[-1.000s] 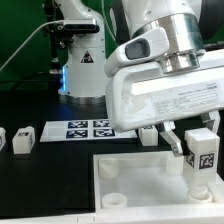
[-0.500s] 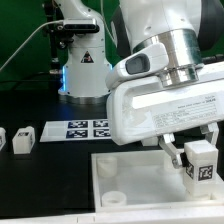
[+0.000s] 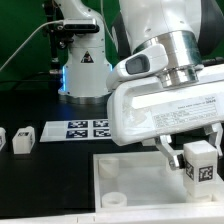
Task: Assemble one leg
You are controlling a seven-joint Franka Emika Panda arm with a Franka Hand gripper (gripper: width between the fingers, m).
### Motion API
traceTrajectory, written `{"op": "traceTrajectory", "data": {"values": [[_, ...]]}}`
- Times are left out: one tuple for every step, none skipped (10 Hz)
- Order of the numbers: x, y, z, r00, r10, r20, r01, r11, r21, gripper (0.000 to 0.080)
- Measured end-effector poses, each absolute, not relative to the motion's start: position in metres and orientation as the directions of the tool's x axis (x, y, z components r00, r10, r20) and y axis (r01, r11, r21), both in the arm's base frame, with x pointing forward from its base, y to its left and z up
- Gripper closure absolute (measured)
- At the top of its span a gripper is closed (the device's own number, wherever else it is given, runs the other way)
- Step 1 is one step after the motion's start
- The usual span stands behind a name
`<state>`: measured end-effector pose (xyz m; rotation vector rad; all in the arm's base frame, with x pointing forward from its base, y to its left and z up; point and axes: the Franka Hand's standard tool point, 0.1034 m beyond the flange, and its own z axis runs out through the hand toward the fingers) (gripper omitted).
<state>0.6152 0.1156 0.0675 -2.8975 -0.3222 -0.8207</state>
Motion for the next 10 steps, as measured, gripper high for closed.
{"op": "traceTrajectory", "data": {"values": [[0.6152, 0.1155, 0.0675, 0.831, 0.172, 0.529, 0.233, -0.971, -0.050, 0.0276], [0.6152, 0.1155, 0.0675, 0.831, 0.172, 0.529, 0.233, -0.971, -0.050, 0.0176], [0.6152, 0.1155, 0.0675, 0.831, 0.172, 0.529, 0.233, -0.971, -0.050, 0.0156], [0.6152, 0.1155, 0.0675, 0.831, 0.172, 0.529, 0.233, -0.971, -0.050, 0.0156], [0.6152, 0.1155, 0.0675, 0.831, 0.172, 0.529, 0.233, -0.971, -0.050, 0.0151], [0.6152, 0.1155, 0.0675, 0.831, 0.173, 0.529, 0.234, -0.971, -0.050, 0.0151], [0.6152, 0.1155, 0.0675, 0.831, 0.173, 0.529, 0.234, -0.971, -0.050, 0.0150], [0.6152, 0.1155, 0.0675, 0.831, 0.173, 0.529, 0.234, -0.971, -0.050, 0.0150], [0.6152, 0.1154, 0.0675, 0.831, 0.173, 0.529, 0.234, -0.971, -0.050, 0.0150], [0.6152, 0.1154, 0.0675, 0.831, 0.173, 0.529, 0.233, -0.971, -0.050, 0.0150]]}}
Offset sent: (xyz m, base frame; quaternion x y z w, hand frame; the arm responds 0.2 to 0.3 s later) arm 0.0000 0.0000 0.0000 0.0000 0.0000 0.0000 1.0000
